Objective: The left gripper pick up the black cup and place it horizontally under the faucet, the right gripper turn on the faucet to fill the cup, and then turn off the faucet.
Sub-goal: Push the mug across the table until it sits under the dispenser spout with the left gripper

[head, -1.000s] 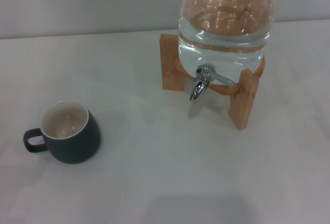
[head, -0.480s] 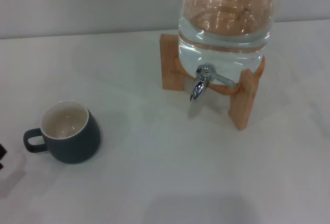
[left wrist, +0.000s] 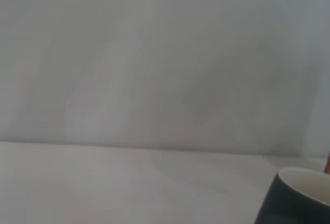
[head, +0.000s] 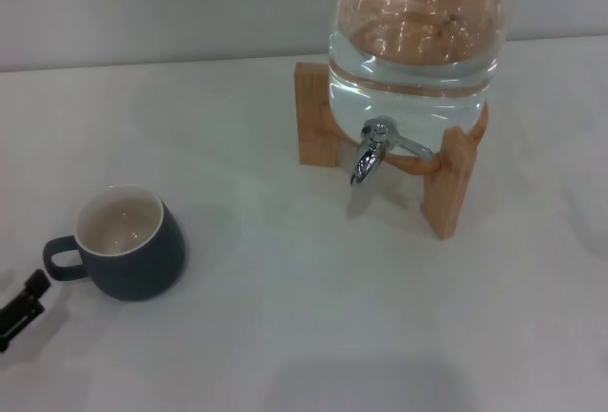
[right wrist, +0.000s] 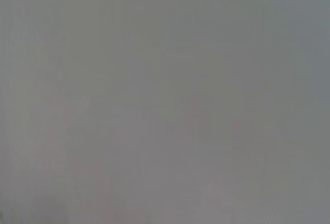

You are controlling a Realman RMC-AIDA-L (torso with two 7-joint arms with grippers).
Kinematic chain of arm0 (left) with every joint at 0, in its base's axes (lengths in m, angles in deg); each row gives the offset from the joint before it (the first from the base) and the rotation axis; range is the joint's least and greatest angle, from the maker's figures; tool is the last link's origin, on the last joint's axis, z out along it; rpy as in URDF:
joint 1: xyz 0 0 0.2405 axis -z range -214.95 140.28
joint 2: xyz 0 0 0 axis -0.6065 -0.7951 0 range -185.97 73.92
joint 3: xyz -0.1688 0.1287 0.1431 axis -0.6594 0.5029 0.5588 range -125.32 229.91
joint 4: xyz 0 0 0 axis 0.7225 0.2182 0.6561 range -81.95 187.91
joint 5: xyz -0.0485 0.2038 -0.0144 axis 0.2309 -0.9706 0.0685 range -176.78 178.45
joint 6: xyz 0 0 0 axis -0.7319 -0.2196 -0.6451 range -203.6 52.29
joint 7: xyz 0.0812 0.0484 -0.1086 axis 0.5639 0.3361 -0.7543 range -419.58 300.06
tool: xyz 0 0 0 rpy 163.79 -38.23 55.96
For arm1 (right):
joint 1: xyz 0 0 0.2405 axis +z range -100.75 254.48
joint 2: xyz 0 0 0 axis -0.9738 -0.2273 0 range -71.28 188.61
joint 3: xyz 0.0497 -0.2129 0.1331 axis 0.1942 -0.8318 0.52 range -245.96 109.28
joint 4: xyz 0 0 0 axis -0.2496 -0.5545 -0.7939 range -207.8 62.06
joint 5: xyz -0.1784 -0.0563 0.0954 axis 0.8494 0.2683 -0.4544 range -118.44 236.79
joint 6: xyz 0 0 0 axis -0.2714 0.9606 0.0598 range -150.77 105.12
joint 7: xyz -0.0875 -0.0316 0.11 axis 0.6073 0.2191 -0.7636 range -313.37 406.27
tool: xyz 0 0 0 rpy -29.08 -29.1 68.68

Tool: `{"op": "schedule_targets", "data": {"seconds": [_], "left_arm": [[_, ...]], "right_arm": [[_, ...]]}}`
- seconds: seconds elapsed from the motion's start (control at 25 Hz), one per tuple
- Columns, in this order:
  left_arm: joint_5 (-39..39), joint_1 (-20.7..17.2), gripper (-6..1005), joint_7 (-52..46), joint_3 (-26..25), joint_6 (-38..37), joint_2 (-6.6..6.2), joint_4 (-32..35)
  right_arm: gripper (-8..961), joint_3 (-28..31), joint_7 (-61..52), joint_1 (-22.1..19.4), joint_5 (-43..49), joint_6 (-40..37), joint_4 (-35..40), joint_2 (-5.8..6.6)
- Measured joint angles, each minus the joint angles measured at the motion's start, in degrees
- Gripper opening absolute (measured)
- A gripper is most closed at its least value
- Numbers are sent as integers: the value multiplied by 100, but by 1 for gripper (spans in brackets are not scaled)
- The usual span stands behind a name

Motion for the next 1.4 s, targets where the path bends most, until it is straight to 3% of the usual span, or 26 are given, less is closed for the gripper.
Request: {"op": "schedule_targets", "data": {"seconds": [0.68,1.12,1.32,1.4], "left_arm": [[-337,456,790,-1,24,-622,-10,-278],[-323,486,777,-103,51,-677,-7,-283],[-306,490,551,-122,17,-674,-9,-284],[-293,494,531,-122,8,-673,-9,-283]], "right_arm": [[802,-23,0,-6,17,90,-54,-13],[801,-14,10,10,17,29,-51,-14],[801,-17,9,10,17,16,-33,-14],[800,-17,9,9,14,16,-31,-14]]}}
